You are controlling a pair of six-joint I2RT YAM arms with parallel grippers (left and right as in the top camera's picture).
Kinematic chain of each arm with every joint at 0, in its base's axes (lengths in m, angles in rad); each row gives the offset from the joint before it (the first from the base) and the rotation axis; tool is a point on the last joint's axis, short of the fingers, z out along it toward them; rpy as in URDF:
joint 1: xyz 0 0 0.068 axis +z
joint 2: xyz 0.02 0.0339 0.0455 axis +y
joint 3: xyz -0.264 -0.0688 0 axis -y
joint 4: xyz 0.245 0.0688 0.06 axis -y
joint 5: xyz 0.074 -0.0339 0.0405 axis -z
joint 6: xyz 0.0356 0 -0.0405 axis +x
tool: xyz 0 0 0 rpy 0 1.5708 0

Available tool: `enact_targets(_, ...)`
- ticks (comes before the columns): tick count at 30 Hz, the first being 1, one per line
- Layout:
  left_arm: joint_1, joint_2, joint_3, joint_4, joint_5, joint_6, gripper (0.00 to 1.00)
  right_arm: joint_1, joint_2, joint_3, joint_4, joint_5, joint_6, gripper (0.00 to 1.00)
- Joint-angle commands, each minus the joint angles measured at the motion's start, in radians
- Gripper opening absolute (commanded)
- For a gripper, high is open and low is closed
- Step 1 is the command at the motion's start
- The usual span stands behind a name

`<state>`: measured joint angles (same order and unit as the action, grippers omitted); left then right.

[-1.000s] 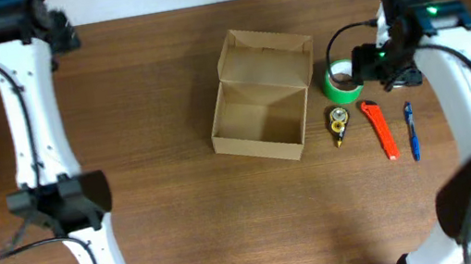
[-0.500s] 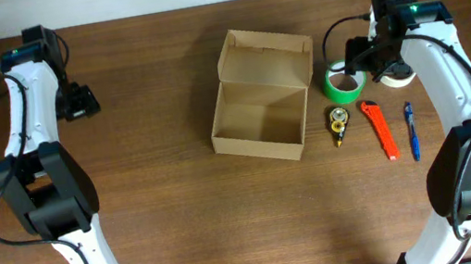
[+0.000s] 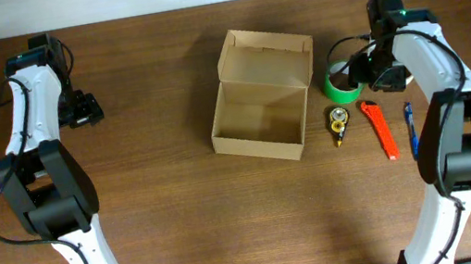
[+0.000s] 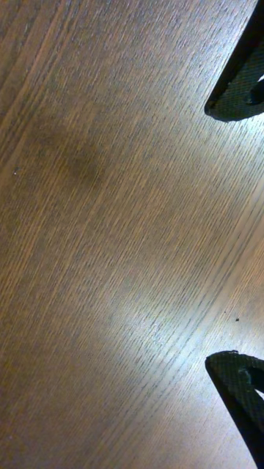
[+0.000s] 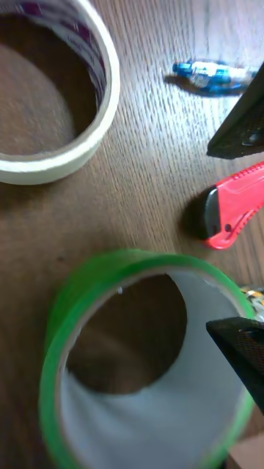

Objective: Pack container
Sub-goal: 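Grasp the green tape roll by its rim with the right gripper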

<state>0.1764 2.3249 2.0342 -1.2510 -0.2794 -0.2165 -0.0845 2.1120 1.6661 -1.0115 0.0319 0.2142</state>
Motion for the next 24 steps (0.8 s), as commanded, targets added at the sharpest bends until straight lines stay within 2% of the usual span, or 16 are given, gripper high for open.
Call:
enact_targets(1, 0.002, -0.012, -0.003, 0.003, 0.007, 0.009, 1.00, -0.002, 0.021, 0.011, 0.000, -0.021, 0.011, 0.70)
enact_targets(7, 0.002, -0.012, -0.003, 0.003, 0.007, 0.009, 1.00, -0.002, 0.031, 0.010, 0.019, -0.020, 0.011, 0.63)
enact_targets(15, 0.002, -0.012, -0.003, 0.003, 0.007, 0.009, 1.00, -0.002, 0.032, 0.010, 0.049, -0.020, 0.012, 0.24)
enact_targets(19, 0.002, -0.012, -0.003, 0.003, 0.007, 0.009, 1.00, -0.002, 0.034, 0.010, 0.056, -0.020, 0.012, 0.13)
enact_targets(21, 0.002, -0.012, -0.003, 0.003, 0.007, 0.009, 1.00, -0.002, 0.035, 0.010, 0.060, -0.020, 0.012, 0.04)
enact_targets(24, 0.002, -0.012, -0.003, 0.003, 0.007, 0.009, 1.00, -0.002, 0.035, 0.010, 0.061, -0.020, 0.012, 0.04)
